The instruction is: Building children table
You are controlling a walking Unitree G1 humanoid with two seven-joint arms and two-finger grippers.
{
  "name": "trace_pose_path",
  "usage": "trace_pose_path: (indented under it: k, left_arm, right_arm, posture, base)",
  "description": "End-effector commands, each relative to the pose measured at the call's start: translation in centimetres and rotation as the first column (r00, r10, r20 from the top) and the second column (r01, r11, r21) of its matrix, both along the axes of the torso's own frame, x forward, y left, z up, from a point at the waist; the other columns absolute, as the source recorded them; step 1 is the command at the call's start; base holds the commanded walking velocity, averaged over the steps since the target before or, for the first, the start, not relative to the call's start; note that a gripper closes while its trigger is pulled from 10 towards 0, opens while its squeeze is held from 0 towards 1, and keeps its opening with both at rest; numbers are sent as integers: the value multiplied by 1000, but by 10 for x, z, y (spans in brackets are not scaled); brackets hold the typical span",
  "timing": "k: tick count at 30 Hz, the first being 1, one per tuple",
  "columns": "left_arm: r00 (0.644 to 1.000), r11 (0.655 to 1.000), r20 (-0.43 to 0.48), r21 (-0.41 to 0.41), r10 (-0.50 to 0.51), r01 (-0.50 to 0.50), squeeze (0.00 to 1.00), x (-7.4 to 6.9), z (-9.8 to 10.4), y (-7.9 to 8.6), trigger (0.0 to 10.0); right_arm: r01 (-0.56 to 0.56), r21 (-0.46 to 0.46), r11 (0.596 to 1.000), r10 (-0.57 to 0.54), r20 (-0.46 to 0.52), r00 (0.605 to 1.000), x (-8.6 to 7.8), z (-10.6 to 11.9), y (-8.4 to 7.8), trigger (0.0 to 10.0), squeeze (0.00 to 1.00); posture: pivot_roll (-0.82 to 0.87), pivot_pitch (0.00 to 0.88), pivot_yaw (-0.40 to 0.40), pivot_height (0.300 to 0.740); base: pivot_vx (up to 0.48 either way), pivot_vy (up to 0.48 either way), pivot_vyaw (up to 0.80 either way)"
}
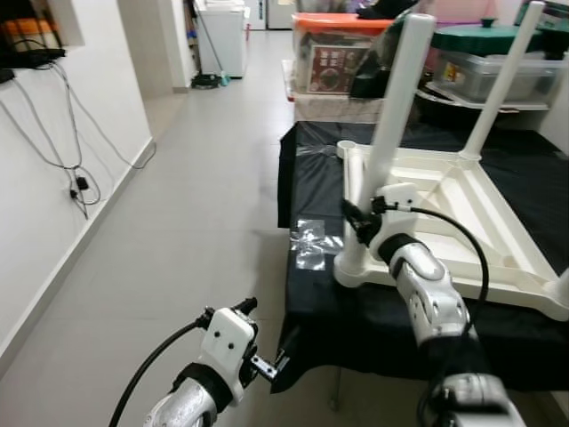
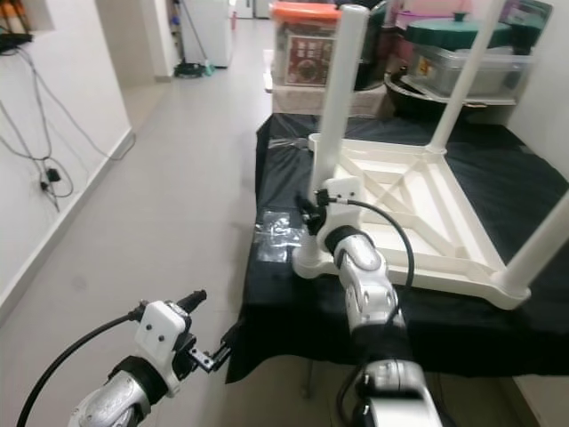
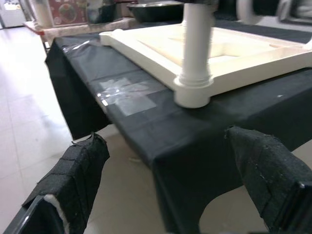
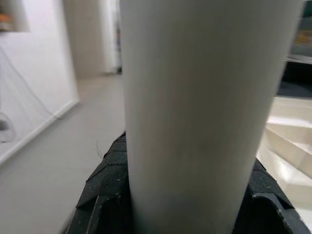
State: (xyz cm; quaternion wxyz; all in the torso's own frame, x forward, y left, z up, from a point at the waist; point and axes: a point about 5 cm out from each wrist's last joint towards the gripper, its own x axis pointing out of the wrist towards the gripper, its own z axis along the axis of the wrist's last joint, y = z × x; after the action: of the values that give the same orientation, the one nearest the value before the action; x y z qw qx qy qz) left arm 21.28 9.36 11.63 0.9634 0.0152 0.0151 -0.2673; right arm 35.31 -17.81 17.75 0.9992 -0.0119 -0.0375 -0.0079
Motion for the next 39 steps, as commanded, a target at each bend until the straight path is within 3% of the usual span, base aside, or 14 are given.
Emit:
trace_pose_path:
  k: [1, 8, 9, 11, 12, 15, 16, 17, 21, 22, 27, 31, 35, 39]
  left_arm:
    - [1000, 1000, -5, 5, -5, 5, 0, 0, -2, 1, 10000]
    - [1000, 1000, -8, 3, -7, 7, 0, 0, -2, 1, 10000]
    - [1000, 1000, -9, 2, -7, 7, 0, 0, -2, 0, 10000]
    - [1000, 1000, -9, 2, -8, 8, 0, 0, -2, 0, 10000]
    - [1000, 1000, -9, 2, -8, 8, 0, 0, -2, 0, 10000]
    - [1000, 1000, -8, 1, -7, 7, 0, 0, -2, -1, 10000]
    - [1000, 1000, -8, 0, -6, 6, 0, 0, -2, -1, 10000]
    - [1000, 1000, -8, -1, -6, 6, 0, 0, -1, -1, 10000]
    - [1000, 1000, -8, -2, -5, 5, 0, 0, -1, -1, 10000]
    - [1000, 1000, -8, -2, -4, 4, 0, 0, -1, -1, 10000]
    - [1000, 1000, -8, -3, -3, 3, 0, 0, -1, -1, 10000]
    - [1000, 1000, -8, -3, -5, 5, 0, 0, -1, -1, 10000]
    - [1000, 1000, -7, -1, -4, 4, 0, 1, -1, -1, 10000]
    - [1000, 1000, -6, 0, -3, 3, 0, 1, -1, -1, 10000]
  right_arm:
    - [304, -16, 953, -304, -105, 947, -15, -22, -28, 0, 0]
    - [552, 77, 830, -542, -117, 832, -19, -14, -18, 0, 0]
    - [538, 118, 835, -524, -130, 842, -14, -11, -9, 6745, 0]
    - [525, 143, 839, -508, -136, 850, -11, -8, -3, 6745, 0]
    - [477, 156, 865, -463, -119, 878, -7, -4, 4, 10000, 0]
    - [370, 141, 918, -363, -73, 929, -1, 4, 15, 10000, 0]
    - [329, 125, 936, -327, -39, 944, 0, 8, 18, 10000, 745]
    - [300, 124, 946, -299, -27, 954, 1, 9, 20, 10000, 1000]
    - [303, 120, 945, -305, -5, 952, 5, 13, 15, 10000, 1000]
    - [304, 117, 945, -308, 19, 951, 6, 16, 9, 10000, 0]
    - [277, 148, 949, -287, 51, 957, 10, 21, 0, 10000, 0]
    - [-108, 240, 965, 87, 98, 991, 22, 26, -12, 10000, 0]
    - [-309, 205, 929, 307, 41, 951, 23, 18, -22, 10000, 0]
    - [-390, 184, 902, 395, 13, 919, 22, 16, -25, 10000, 0]
  posture:
    - [106, 66, -31, 740]
    - [109, 69, -35, 740]
    - [110, 73, -33, 740]
    - [110, 73, -35, 740]
    - [112, 75, -37, 740]
    - [113, 80, -38, 740]
    - [113, 80, -38, 740]
    - [109, 83, -38, 740]
    - [112, 86, -40, 740]
    - [112, 90, -40, 740]
    - [112, 91, -37, 740]
    - [112, 92, -36, 740]
    - [116, 90, -37, 740]
    - [119, 90, -38, 740]
  base:
    - [0, 0, 0]
    - [0, 0, 0]
    - [0, 0, 0]
    - [0, 0, 0]
    - [0, 0, 0]
    - [0, 0, 0]
    - [0, 0, 0]
    - [0, 0, 0]
    - [0, 0, 0]
    - [0, 0, 0]
    - [0, 0, 0]
    - [0, 0, 0]
    - [0, 0, 0]
    - [0, 0, 0]
